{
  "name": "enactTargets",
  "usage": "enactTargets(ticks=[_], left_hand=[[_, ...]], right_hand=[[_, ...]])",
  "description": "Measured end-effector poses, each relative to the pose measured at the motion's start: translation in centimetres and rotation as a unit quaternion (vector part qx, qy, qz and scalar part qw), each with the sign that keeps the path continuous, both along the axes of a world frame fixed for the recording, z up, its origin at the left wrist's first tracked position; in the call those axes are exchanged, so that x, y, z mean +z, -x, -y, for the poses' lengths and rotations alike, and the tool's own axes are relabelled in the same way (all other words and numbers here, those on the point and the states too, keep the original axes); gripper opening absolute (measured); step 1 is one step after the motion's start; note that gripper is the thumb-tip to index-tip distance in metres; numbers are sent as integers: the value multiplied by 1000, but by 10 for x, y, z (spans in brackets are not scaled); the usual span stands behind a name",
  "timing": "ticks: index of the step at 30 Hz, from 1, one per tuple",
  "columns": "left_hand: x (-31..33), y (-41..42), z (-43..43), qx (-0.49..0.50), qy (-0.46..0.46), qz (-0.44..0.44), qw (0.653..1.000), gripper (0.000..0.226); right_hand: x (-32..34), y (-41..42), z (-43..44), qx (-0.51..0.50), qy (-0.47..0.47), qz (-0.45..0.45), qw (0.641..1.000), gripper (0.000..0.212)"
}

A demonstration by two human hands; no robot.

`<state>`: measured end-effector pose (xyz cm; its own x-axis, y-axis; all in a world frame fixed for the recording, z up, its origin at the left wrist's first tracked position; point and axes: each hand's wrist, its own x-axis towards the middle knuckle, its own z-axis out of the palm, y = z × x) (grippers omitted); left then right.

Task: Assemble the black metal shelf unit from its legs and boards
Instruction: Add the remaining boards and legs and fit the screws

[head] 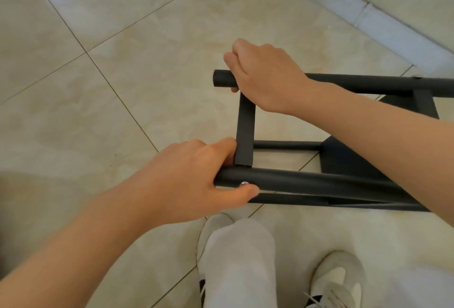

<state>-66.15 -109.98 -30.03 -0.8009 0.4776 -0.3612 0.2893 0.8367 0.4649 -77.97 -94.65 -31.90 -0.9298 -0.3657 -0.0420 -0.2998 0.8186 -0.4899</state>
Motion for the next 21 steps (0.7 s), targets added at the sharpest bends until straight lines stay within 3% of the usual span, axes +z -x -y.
enactTargets(ticks=[3,8,11,21], left_hand=[[-9,-1,6,0,-44,22,999,54],[-22,-9,11,18,-143,51,988,24],[-26,-12,11,44,-196,65,978,20],[-32,-17,11,24,-223,1,974,23]], right_hand=[[-2,-3,-2,26,16,-8,1000,33],[-4,-11,-5,57,22,-29,998,34],[-3,-12,-5,46,36,-36,998,36],[-1,-13,-4,50,53,-22,997,37]])
